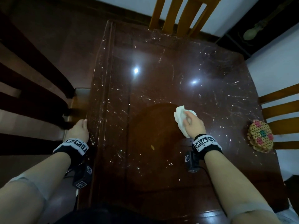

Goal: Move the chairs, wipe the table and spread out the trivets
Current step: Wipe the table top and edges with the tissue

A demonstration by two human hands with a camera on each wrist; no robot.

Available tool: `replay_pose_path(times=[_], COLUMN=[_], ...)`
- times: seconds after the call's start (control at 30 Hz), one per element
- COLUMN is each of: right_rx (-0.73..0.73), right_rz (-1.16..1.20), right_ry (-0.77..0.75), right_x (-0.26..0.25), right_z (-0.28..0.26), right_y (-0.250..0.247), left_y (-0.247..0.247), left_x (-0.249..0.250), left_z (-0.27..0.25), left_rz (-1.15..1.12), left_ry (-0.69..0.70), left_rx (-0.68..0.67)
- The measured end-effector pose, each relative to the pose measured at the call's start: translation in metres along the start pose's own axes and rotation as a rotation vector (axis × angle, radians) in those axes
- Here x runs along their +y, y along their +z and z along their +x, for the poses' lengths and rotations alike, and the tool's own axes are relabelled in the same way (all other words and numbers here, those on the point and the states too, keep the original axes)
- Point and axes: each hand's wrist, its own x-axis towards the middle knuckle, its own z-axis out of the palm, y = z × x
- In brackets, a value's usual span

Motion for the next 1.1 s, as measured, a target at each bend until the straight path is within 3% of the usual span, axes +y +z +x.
replay_pose_path(times=[0.07,0.23,0.47,0.63,0.73,0.87,0.97,1.1], right_rx=[0.059,-0.029,-0.28,-0.399,-0.311,-0.167,-0.043,-0.07], right_rz=[-0.019,-0.066,0.165,0.302,0.228,0.152,-0.175,-0.265], right_ry=[-0.001,0.053,-0.203,-0.255,-0.256,-0.123,-0.031,-0.111], right_x=[-0.002,-0.014,-0.046,-0.057,-0.055,-0.045,-0.037,-0.037], right_z=[0.005,0.008,-0.036,-0.061,-0.061,-0.051,-0.045,-0.045], right_y=[0.003,0.02,0.052,0.051,0.035,0.012,0.008,0.029], left_y=[0.001,-0.001,-0.004,-0.008,-0.012,-0.014,-0.017,-0.017], left_x=[-0.001,0.001,0.004,0.011,0.015,0.017,0.017,0.018], left_z=[-0.001,-0.002,-0.005,-0.01,-0.014,-0.013,-0.015,-0.016], left_rz=[0.015,0.024,-0.003,-0.057,-0.063,-0.043,-0.041,-0.061], left_ry=[0.003,-0.008,-0.003,-0.036,-0.038,-0.045,-0.047,-0.058], left_rx=[0.017,0.004,-0.009,-0.015,-0.021,-0.054,-0.066,-0.078])
